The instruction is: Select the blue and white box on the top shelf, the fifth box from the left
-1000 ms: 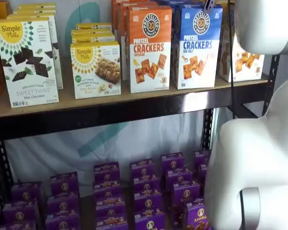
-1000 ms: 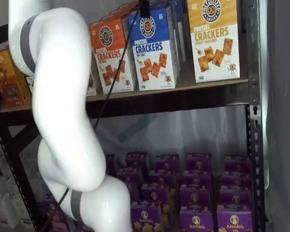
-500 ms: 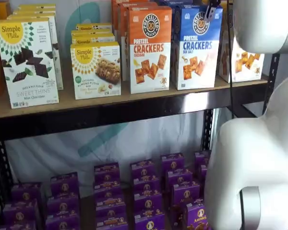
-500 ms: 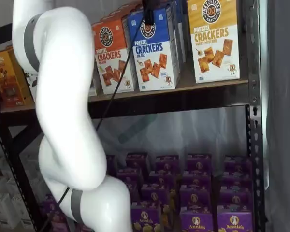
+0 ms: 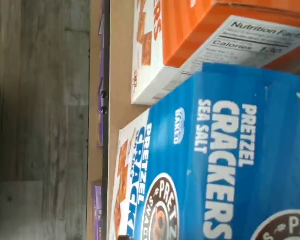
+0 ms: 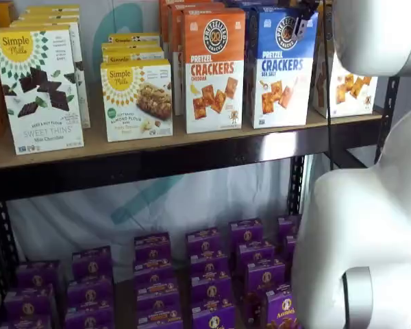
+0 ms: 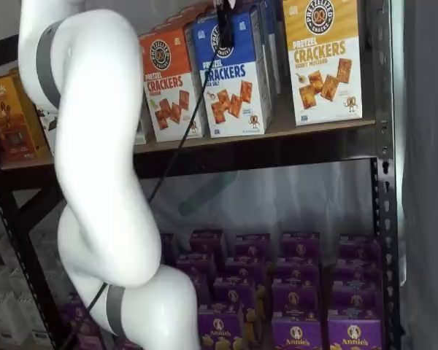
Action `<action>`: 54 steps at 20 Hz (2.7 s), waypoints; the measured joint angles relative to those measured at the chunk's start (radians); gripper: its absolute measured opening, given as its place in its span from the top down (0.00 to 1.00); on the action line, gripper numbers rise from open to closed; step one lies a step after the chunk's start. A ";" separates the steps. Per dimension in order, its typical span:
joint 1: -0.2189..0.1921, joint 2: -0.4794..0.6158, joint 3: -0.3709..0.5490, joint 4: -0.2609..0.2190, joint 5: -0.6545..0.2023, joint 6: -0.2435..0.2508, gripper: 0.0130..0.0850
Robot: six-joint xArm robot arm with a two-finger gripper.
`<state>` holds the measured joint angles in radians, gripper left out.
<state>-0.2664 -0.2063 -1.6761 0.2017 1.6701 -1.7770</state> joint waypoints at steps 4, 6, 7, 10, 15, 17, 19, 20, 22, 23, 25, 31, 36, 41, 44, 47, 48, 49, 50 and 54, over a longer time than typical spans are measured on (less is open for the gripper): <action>0.007 -0.005 0.006 -0.014 0.009 0.003 0.00; 0.008 -0.005 0.005 -0.015 0.016 0.004 0.00; 0.008 -0.005 0.003 -0.013 0.020 0.005 0.00; 0.008 -0.003 -0.003 -0.014 0.036 0.006 0.00; 0.008 -0.004 -0.004 -0.006 0.044 0.009 0.00; 0.007 -0.008 0.002 -0.002 0.038 0.009 0.00; 0.006 -0.010 0.004 0.000 0.038 0.010 0.06; 0.006 -0.010 0.004 0.001 0.039 0.010 0.11; 0.005 -0.010 0.005 0.003 0.041 0.010 0.17; 0.005 -0.010 0.004 0.004 0.042 0.010 0.22; 0.004 -0.012 0.005 0.005 0.041 0.010 0.22; 0.002 -0.014 0.006 0.006 0.041 0.008 0.28; -0.002 -0.015 0.006 0.008 0.044 0.005 0.39; -0.017 -0.016 -0.010 0.021 0.069 -0.002 0.39; -0.029 -0.025 -0.016 0.027 0.089 -0.008 0.39; -0.039 -0.041 -0.019 0.031 0.124 -0.012 0.39; -0.042 -0.049 -0.017 0.033 0.140 -0.012 0.39; -0.045 -0.059 -0.012 0.035 0.156 -0.013 0.39; -0.048 -0.065 -0.010 0.038 0.169 -0.014 0.39; -0.056 -0.126 0.044 0.034 0.202 -0.021 0.39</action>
<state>-0.3222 -0.3321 -1.6317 0.2356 1.8720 -1.7979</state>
